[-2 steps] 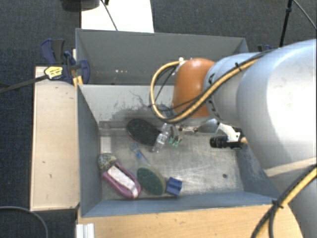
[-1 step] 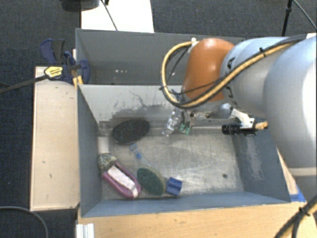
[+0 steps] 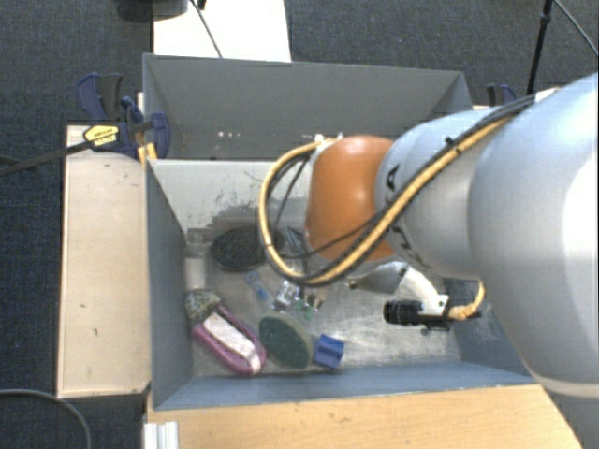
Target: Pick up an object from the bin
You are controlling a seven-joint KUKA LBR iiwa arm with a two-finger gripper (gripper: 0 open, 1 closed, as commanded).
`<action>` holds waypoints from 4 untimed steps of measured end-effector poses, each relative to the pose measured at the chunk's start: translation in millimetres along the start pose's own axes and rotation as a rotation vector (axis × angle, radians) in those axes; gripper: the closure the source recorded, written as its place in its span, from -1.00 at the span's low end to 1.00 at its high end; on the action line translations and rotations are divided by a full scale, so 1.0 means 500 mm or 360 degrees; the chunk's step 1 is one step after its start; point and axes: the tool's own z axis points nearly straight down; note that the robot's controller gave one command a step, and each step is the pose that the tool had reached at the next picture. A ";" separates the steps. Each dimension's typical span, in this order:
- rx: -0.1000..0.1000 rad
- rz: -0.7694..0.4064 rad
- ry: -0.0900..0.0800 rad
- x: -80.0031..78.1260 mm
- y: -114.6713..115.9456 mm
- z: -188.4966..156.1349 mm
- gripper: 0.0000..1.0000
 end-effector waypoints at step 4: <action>-0.0035 -0.0079 -0.0008 0.012 -0.035 0.136 1.00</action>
Offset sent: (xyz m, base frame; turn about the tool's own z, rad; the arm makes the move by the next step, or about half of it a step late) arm 0.0000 0.0000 0.0000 0.0000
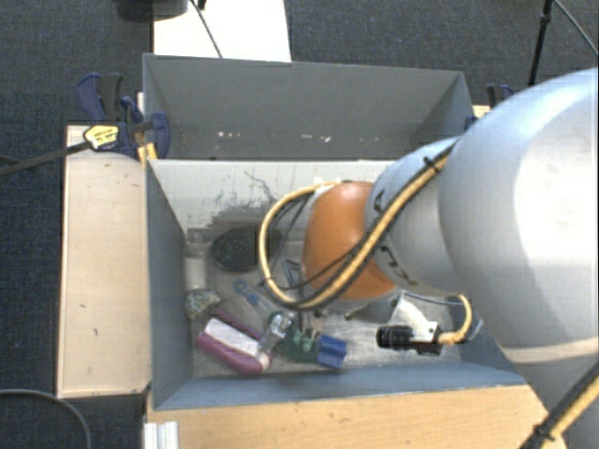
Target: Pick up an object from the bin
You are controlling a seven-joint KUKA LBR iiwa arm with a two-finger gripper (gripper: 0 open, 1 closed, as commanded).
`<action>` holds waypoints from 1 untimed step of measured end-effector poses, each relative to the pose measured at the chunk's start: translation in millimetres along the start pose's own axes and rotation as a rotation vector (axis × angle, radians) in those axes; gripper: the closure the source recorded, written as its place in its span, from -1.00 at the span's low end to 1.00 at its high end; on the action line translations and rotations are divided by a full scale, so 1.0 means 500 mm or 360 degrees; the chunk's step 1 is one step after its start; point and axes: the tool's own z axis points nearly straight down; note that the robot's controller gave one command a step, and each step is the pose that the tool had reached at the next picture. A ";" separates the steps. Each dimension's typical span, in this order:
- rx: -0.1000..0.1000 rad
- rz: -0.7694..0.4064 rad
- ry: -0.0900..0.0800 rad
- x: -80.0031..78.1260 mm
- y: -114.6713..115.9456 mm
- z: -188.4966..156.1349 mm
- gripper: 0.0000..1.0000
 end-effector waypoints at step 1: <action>0.0023 -0.0021 -0.0011 -0.040 0.020 -0.327 1.00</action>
Offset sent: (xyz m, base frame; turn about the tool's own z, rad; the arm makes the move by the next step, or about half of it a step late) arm 0.0180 -0.0049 0.1590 -0.0098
